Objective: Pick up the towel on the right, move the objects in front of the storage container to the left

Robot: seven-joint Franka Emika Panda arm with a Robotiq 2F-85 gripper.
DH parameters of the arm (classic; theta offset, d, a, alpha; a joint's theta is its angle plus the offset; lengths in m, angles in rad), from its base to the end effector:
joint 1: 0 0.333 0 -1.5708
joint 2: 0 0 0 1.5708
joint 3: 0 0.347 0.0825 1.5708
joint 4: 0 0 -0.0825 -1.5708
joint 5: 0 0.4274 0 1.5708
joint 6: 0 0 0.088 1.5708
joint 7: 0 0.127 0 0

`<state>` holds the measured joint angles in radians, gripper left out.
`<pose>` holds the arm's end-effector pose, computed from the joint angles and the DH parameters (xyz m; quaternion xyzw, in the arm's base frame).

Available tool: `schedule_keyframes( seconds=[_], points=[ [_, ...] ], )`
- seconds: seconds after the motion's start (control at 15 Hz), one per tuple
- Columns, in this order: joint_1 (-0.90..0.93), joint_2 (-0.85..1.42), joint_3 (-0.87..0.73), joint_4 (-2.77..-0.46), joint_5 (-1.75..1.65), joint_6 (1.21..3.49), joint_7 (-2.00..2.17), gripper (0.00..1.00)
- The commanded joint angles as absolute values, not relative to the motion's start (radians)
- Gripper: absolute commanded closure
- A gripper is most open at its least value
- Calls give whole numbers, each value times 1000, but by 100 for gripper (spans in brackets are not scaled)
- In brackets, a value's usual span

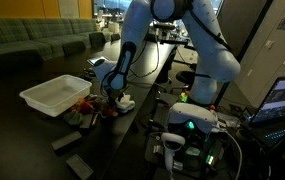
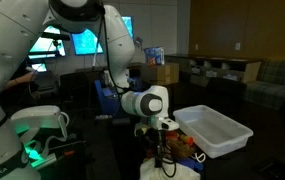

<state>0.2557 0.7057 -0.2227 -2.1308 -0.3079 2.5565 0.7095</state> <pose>0.5499 0.0030 0.0241 0.9644 -0.1766 -0.0774 0.1811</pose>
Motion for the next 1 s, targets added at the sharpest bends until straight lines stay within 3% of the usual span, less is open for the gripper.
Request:
schedule_keyframes(
  seconds=[0.0,0.53,0.93],
  points=[
    [299,707,-171,-2081,-252,2440,708,96],
    [338,730,-65,-1937,-131,2306,815,96],
    [351,814,40,-1815,-33,2350,806,96]
  ],
)
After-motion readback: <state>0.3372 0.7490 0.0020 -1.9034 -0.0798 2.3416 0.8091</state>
